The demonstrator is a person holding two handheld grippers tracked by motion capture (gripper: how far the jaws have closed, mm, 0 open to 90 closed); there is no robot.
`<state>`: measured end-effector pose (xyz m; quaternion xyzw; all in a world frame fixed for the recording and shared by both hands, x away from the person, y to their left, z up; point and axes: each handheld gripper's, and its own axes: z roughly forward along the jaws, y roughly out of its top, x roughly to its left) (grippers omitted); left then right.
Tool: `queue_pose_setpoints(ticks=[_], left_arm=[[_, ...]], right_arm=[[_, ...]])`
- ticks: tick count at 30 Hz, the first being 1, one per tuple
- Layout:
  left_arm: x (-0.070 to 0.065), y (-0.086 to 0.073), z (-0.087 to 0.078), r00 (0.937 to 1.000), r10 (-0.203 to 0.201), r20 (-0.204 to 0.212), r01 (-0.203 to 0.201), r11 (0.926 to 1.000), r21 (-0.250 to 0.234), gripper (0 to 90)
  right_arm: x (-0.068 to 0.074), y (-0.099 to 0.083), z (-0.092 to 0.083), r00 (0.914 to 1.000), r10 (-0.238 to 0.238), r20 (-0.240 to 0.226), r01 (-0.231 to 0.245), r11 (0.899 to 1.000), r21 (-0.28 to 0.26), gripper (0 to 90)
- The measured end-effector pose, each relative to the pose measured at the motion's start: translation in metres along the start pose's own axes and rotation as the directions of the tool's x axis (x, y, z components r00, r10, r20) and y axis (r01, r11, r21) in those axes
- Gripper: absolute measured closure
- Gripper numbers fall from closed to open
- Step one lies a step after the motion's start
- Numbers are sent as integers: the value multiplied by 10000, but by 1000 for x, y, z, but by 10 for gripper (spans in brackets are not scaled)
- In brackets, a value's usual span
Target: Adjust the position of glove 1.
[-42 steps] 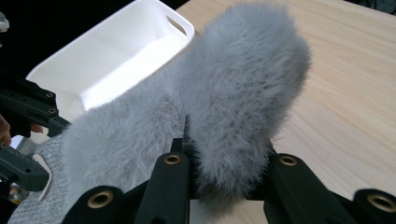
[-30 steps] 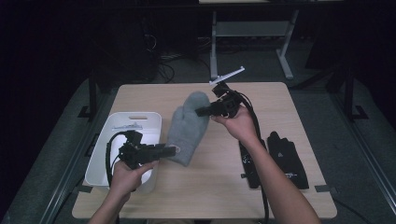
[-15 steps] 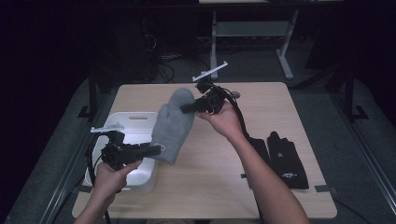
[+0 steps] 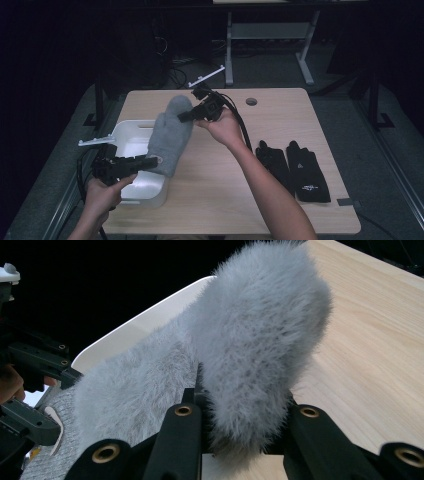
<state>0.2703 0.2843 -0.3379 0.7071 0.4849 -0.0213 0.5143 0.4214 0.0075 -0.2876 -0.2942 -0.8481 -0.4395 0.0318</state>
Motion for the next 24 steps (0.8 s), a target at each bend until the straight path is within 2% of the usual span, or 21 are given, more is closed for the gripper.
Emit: queue_pose_setpoints(ticks=[24], left_arm=[[22, -14, -23, 9982, -306, -515, 302, 9995, -86, 527]], right_arm=[[12, 13, 39, 9992, -47, -394, 55, 9998, 201, 748]])
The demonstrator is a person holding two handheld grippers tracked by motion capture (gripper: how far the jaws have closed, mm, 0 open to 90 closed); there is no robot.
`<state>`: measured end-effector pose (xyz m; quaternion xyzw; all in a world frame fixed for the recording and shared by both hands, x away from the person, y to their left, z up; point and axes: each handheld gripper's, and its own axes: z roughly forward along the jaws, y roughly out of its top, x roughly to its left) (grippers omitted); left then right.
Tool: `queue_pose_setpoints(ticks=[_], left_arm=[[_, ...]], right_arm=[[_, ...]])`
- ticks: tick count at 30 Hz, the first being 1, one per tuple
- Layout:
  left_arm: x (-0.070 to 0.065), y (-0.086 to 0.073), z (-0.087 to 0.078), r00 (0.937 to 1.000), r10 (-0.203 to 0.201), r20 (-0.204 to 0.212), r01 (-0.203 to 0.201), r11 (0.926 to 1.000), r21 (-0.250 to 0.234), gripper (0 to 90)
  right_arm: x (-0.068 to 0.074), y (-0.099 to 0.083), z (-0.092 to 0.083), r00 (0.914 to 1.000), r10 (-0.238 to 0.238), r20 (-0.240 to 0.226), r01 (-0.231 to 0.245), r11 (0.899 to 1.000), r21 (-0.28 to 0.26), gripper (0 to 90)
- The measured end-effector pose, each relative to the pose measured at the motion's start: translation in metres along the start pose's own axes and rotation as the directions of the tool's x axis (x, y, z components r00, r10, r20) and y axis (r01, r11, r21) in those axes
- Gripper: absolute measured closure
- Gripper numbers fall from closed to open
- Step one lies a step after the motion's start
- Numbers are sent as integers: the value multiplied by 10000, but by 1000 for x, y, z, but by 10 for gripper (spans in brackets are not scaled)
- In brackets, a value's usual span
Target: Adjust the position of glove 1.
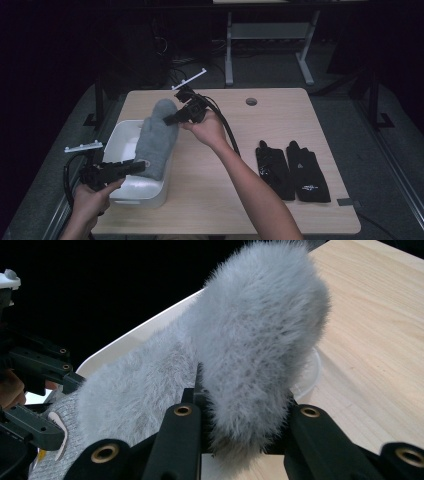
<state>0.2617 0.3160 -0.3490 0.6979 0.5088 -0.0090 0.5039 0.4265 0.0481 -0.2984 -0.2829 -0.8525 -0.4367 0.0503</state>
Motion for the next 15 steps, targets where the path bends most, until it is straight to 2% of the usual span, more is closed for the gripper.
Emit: queue_pose_setpoints(ticks=[7, 8, 15], left_arm=[[9, -5, -2, 9999, -91, -142, 91, 10000, 12, 526], [10, -6, -2, 9996, -229, -172, 229, 9997, -6, 526], [21, -14, -2, 9984, -468, -313, 471, 9988, 100, 520]], right_arm=[[-1, 1, 13, 9999, 52, -132, -51, 9999, 112, 747], [-1, 1, 15, 9999, 69, -119, -67, 9998, 166, 747], [-3, -1, 34, 9995, 157, -260, -147, 9991, 396, 746]])
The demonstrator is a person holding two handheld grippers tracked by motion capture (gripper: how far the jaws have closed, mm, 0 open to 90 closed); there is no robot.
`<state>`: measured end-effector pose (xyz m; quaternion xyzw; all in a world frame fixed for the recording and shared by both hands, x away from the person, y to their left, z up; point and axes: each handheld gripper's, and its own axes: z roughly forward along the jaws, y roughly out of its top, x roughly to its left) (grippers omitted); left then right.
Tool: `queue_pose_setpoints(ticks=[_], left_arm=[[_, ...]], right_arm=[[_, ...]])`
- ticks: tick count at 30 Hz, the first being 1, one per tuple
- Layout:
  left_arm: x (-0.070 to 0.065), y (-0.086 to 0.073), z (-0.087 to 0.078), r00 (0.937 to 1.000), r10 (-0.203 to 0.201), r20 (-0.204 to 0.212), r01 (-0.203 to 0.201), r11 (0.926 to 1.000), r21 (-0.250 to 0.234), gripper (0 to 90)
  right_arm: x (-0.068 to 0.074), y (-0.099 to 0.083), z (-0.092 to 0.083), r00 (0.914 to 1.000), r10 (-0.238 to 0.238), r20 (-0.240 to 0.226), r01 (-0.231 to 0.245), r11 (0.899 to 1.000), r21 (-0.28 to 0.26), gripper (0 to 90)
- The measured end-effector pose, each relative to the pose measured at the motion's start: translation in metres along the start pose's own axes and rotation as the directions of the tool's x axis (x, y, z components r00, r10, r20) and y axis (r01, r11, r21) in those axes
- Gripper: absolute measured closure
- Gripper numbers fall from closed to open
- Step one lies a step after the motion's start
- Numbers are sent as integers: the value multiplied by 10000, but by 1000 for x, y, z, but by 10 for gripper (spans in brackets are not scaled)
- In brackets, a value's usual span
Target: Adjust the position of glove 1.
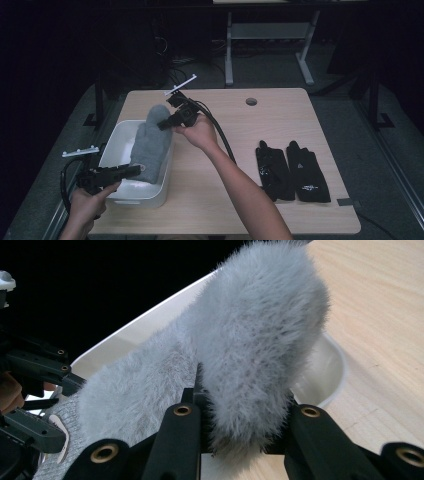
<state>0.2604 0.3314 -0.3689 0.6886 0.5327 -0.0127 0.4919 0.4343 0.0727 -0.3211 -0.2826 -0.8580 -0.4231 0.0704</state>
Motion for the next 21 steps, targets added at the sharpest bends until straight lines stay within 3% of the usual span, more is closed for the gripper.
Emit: queue_pose_setpoints(ticks=[10, 21], left_arm=[[13, -9, 5, 9994, -302, -180, 307, 9993, 235, 506], [23, -16, 7, 9978, -379, -552, 405, 9980, 475, 501]], right_arm=[[-4, -3, 22, 9999, 144, -35, -142, 9990, 429, 742], [-6, -7, 42, 9993, 362, 9, -361, 9961, 803, 739]])
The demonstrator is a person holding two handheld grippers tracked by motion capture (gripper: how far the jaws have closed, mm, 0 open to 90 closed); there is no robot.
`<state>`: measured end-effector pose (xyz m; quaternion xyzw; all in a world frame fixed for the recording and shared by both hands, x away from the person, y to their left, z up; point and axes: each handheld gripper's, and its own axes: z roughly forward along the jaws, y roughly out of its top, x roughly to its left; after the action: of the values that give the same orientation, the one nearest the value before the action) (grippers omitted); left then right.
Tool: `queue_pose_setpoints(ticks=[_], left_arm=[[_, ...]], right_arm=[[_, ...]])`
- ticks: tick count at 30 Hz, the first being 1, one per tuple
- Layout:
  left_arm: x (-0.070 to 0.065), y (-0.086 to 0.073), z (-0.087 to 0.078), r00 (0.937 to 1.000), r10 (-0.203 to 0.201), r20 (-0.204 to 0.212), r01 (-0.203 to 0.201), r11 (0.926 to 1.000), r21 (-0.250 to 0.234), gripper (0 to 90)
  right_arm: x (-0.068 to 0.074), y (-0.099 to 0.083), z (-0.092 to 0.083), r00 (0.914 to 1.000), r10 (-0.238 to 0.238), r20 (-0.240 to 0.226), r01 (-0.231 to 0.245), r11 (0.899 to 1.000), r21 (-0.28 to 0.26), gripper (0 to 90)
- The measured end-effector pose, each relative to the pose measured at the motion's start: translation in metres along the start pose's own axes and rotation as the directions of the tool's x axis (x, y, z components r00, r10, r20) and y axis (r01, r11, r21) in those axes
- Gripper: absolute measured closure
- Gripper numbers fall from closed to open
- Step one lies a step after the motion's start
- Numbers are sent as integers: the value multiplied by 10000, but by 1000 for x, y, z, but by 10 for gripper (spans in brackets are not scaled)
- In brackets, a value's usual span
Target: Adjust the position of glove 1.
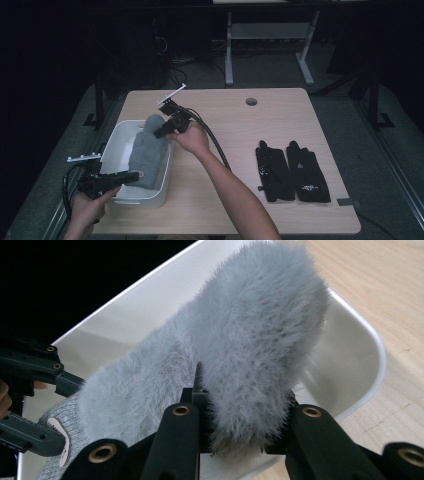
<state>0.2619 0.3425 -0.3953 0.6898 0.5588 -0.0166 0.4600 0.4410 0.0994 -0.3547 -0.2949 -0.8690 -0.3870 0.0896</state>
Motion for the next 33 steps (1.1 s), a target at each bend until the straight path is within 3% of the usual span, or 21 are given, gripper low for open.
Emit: queue_pose_setpoints(ticks=[6, 9, 12, 14, 15, 17, 21, 33], left_arm=[[4, -3, 1, 9998, -136, -134, 138, 9998, 153, 489], [5, -4, 0, 9993, -128, -363, 138, 9995, 284, 430], [2, -2, -3, 9981, -87, -614, 88, 10000, 7, 427], [1, -1, -4, 9982, 10, -606, -9, 10000, 28, 424], [0, 0, -4, 9981, 16, -619, -16, 10000, 11, 426], [-1, 0, -3, 9981, 108, -605, -107, 9999, 18, 426], [-3, 0, -2, 9983, 191, -556, -191, 9998, 8, 428], [-19, 11, -4, 9954, 810, -517, -821, 9964, -201, 425]], right_arm=[[-2, 0, 8, 10000, -36, -26, 36, 9999, 142, 739], [0, 0, 13, 9999, -106, -33, 106, 9997, 212, 728], [1, 2, 18, 9998, -206, 64, 204, 9993, 302, 577], [3, 3, 21, 9983, -370, 448, 353, 9987, 373, 454], [4, 4, 23, 9960, -495, 742, 467, 9981, 390, 417], [5, 4, 24, 9942, -600, 893, 560, 9974, 463, 397], [4, 5, 16, 9918, -588, 1134, 565, 9981, 231, 380], [3, 2, -19, 9924, -485, 1134, 530, 9979, -370, 378]])
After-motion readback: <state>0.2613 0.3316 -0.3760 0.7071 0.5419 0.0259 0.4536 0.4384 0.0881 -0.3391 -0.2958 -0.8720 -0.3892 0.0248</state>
